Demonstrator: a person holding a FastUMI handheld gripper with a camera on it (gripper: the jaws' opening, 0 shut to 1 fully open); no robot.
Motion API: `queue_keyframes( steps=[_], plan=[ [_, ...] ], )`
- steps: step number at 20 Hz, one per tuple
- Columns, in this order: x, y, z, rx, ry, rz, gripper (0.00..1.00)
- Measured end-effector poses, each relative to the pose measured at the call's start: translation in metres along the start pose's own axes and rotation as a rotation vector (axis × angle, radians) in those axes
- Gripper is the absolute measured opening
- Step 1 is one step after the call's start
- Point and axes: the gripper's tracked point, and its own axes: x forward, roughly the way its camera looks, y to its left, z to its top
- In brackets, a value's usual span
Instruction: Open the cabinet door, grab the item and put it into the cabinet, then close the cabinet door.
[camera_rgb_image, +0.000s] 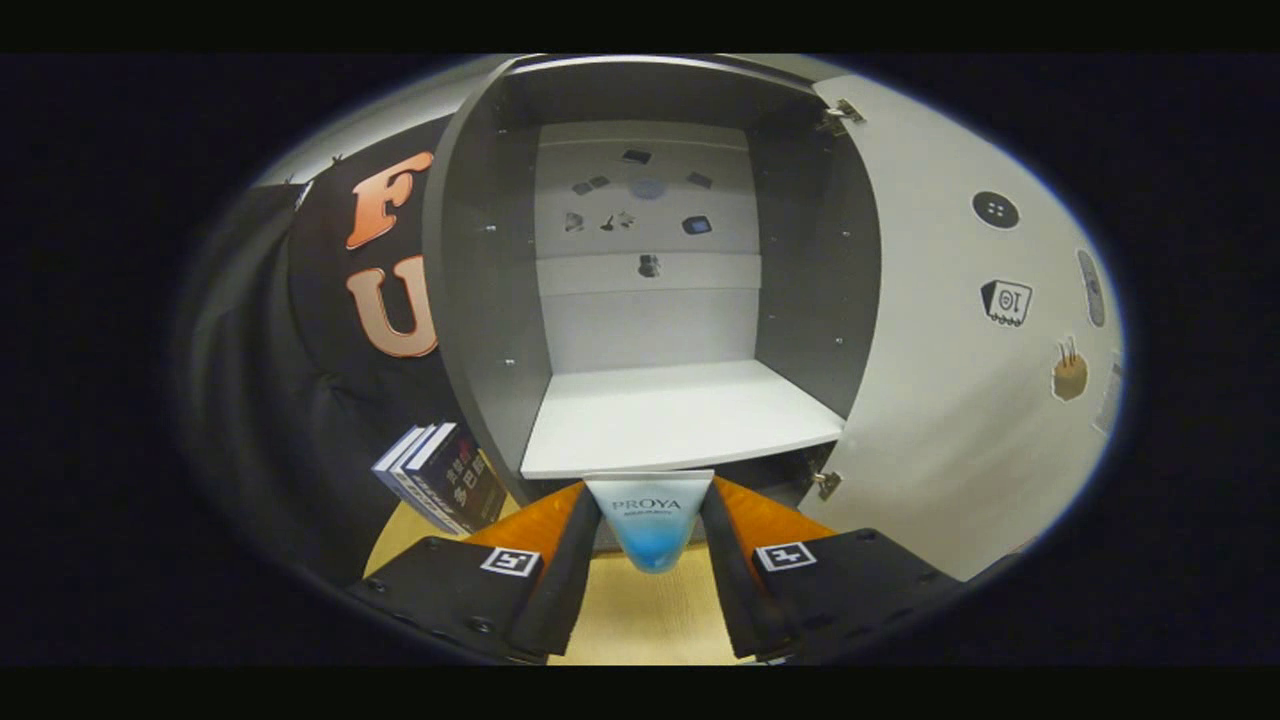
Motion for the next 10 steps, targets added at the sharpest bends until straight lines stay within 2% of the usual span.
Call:
queue_keyframes(
  steps=[10],
  plan=[
    [0.073, -0.006, 0.065, 0.004, -0.061, -0.026, 0.64]
  ],
)
